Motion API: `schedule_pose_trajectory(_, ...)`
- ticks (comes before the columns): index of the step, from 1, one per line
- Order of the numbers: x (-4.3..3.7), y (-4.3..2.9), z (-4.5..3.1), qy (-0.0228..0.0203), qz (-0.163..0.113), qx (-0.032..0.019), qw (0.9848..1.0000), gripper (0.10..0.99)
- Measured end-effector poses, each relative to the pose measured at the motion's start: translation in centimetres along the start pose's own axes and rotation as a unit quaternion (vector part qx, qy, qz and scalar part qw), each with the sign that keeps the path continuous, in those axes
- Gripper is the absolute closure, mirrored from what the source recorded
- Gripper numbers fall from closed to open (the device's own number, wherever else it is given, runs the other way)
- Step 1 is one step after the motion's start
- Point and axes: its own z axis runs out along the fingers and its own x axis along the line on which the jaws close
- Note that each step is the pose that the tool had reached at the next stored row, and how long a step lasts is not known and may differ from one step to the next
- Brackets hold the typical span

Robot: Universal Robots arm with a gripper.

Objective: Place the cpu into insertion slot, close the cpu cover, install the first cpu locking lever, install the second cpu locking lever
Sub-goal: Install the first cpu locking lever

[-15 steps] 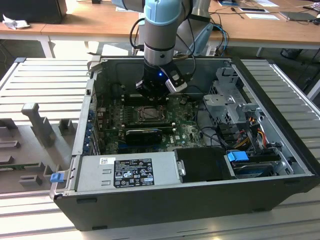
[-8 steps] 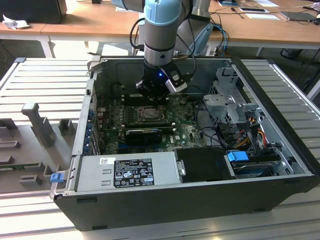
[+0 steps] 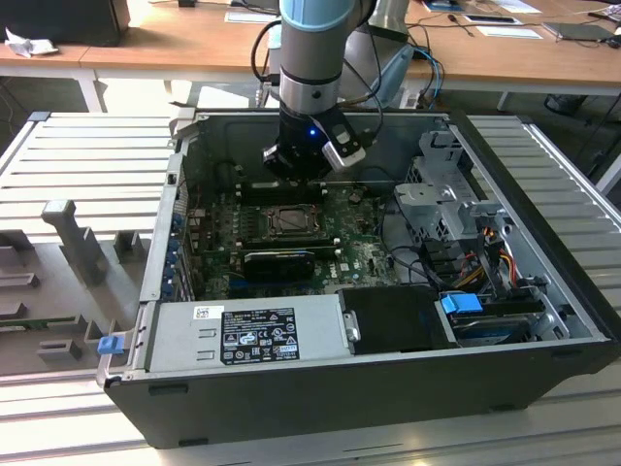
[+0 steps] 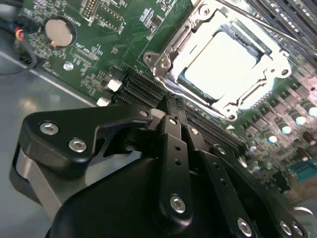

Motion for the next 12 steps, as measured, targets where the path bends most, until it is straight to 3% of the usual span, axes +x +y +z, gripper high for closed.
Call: schedule_pose_trajectory(12,-0.03,-0.54,-0.05,-0.0005,0.004,0.0004,1.0000,0.980)
